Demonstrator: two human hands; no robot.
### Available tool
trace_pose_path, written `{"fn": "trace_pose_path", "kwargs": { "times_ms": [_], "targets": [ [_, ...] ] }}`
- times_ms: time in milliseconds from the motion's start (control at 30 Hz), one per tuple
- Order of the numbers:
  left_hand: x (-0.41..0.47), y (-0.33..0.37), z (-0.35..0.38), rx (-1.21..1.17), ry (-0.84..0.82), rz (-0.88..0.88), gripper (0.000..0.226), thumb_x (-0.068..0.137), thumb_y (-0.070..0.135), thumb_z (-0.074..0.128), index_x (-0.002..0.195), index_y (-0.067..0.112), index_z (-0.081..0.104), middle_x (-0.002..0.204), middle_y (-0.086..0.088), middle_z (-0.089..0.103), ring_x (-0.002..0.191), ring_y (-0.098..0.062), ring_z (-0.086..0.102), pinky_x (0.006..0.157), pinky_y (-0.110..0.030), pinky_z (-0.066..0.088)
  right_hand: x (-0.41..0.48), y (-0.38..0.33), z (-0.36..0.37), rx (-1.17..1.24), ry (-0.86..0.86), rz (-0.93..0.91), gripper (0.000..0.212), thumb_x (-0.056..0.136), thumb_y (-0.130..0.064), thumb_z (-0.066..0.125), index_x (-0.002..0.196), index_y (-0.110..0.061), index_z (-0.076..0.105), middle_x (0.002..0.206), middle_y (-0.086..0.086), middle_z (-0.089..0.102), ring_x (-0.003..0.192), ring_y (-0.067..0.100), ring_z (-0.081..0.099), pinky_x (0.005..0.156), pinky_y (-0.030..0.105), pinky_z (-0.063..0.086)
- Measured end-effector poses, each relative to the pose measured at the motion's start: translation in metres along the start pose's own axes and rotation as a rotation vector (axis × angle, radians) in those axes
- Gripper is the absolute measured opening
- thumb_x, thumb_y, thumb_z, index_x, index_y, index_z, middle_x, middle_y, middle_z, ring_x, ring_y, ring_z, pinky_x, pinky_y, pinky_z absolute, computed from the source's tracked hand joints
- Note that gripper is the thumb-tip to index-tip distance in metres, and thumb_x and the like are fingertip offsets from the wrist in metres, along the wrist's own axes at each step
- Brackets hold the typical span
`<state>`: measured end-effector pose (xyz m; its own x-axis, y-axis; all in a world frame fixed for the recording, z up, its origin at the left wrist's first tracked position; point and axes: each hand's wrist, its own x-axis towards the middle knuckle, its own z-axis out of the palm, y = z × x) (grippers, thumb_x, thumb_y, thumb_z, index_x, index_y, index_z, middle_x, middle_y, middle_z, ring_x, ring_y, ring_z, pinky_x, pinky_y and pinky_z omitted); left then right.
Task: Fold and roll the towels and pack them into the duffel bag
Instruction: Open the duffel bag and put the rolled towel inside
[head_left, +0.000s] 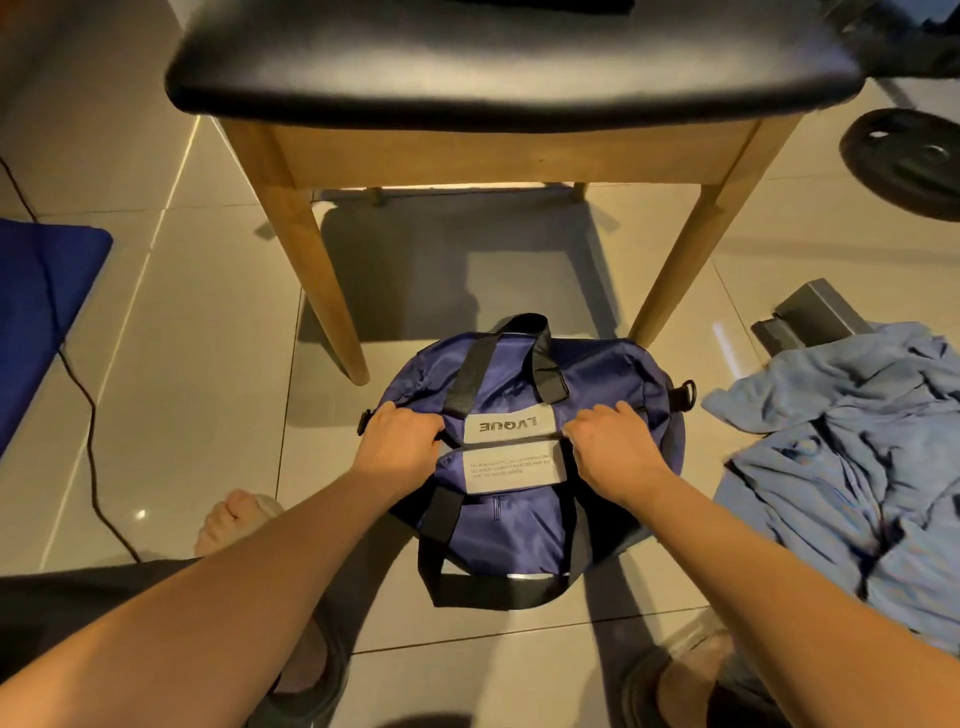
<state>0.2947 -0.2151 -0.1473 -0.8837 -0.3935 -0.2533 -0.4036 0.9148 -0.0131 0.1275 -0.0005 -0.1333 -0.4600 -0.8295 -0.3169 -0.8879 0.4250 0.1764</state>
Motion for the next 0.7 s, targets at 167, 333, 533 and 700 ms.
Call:
{"fn": "trace_pose_path", "kwargs": {
  "times_ms": [167,333,533,700],
  "targets": [
    [-0.004,-0.008,0.022,0.094,-0.018,0.093,0.044,0.084,0.051,0.069,0.117,0.024,0.057,0.095,-0.003,0.070,0.098,-0.027,0.061,0.090,-0.038,0.039,0.013,-0.002,-0.002,-0.057,-0.132,0.058,0.037,0.097,-0.020,0.051,0.133,-0.015,0.052,0.124,0.010,0.060,0.117,0.031,0.053,0.109,0.047,0.032],
    [-0.008,-0.020,0.035,0.036,0.104,0.208,0.078,0.056,0.055,0.083,0.117,0.017,0.056,0.097,-0.004,0.067,0.094,-0.026,0.054,0.080,-0.038,0.043,0.021,0.002,0.007,-0.040,-0.240,0.104,0.059,0.097,-0.038,0.050,0.147,-0.009,0.040,0.154,0.024,0.034,0.141,0.039,0.033,0.119,0.051,0.023],
    [0.002,-0.010,0.020,-0.030,-0.038,0.170,0.127,0.064,0.080,0.068,0.161,0.020,0.013,0.167,-0.010,0.017,0.148,-0.032,0.025,0.121,-0.050,0.025,0.030,-0.005,-0.005,0.007,-0.116,0.050,0.073,0.084,-0.047,0.061,0.141,-0.004,0.045,0.150,0.026,0.035,0.137,0.043,0.035,0.114,0.050,0.031],
    [0.025,-0.026,0.010,0.089,0.046,0.299,0.117,0.062,0.088,0.058,0.154,0.019,0.034,0.157,-0.006,0.035,0.138,-0.030,0.035,0.114,-0.045,0.030,0.003,-0.047,0.009,0.078,0.033,-0.247,0.031,0.081,-0.030,0.059,0.106,-0.012,0.063,0.102,0.012,0.065,0.095,0.034,0.060,0.090,0.045,0.043]
  ]
}}
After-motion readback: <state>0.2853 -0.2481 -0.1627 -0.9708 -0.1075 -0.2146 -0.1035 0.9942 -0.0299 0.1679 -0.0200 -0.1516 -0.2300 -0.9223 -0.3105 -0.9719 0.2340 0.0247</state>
